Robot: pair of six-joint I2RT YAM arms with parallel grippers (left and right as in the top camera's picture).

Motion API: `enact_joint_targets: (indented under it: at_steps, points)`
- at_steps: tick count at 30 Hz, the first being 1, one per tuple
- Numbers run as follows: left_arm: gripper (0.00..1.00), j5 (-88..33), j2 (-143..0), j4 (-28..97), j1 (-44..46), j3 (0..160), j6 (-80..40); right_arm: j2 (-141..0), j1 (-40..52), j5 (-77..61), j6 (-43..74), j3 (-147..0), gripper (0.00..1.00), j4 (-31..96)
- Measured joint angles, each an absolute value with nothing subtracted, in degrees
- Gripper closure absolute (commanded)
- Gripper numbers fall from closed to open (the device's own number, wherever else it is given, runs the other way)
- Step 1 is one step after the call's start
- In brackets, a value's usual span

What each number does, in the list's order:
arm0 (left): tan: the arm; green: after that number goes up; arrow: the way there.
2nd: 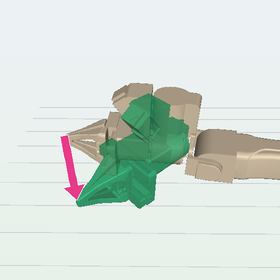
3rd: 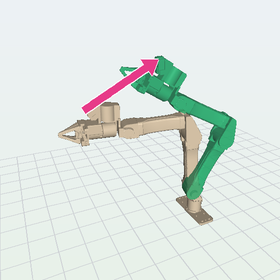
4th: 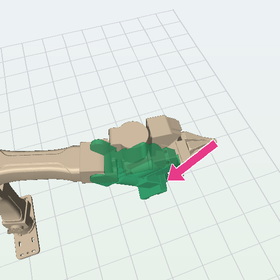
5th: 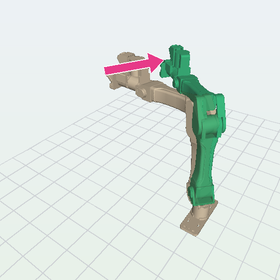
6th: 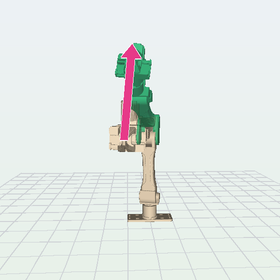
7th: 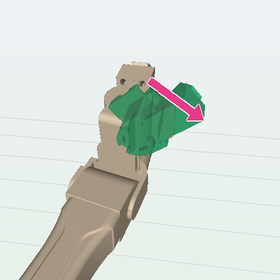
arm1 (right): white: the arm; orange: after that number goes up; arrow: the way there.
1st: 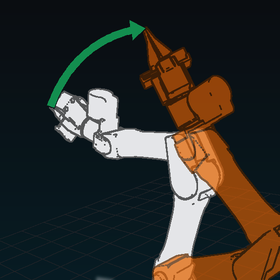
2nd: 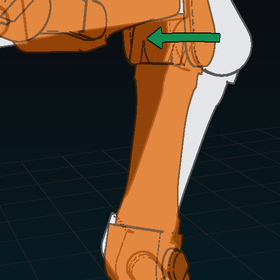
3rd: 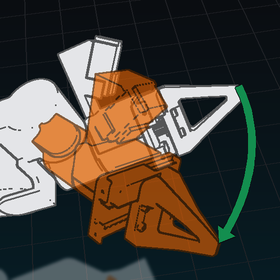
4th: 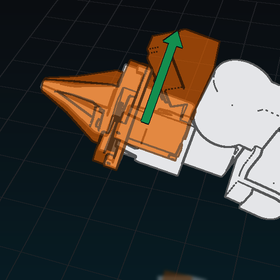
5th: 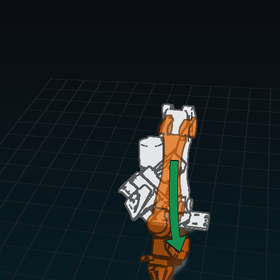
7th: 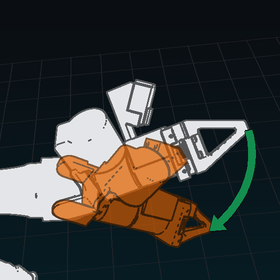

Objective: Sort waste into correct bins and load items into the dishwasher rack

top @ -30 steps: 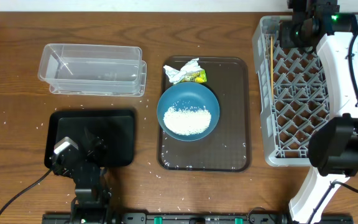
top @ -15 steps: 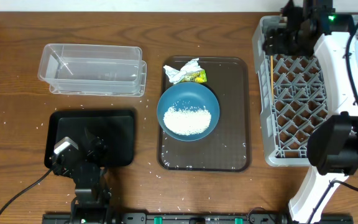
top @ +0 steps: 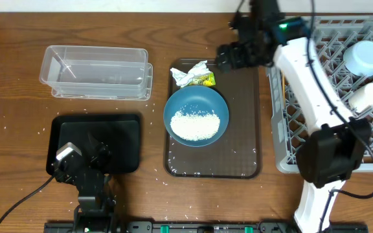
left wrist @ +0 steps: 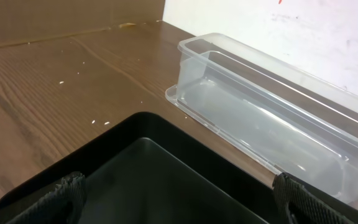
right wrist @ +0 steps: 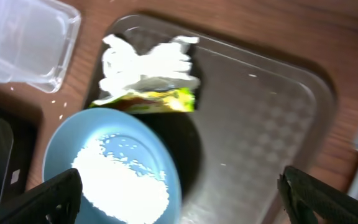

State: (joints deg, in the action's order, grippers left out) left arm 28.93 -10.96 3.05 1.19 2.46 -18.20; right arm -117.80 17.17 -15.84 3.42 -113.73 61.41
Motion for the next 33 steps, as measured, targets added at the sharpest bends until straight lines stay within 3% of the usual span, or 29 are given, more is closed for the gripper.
enact_joint_targets:
  at_steps: [7,22,28,33]
  points:
    - [0.02,28.93,-10.96,3.05,1.19,2.46,-18.20,-117.80,22.20,-8.08,7.05,-113.73,0.01,56.14]
    - [0.02,30.50,-10.96,3.05,1.19,2.46,-15.79,-117.80,21.71,3.29,9.96,-113.73,0.01,53.10]
    - [0.02,32.01,-10.96,3.07,1.19,2.46,-13.41,-117.80,18.90,6.48,15.09,-113.73,0.01,52.82]
    - [0.02,32.18,-10.96,3.07,1.19,2.46,-13.04,-117.80,10.94,5.82,19.68,-113.73,0.01,52.73]
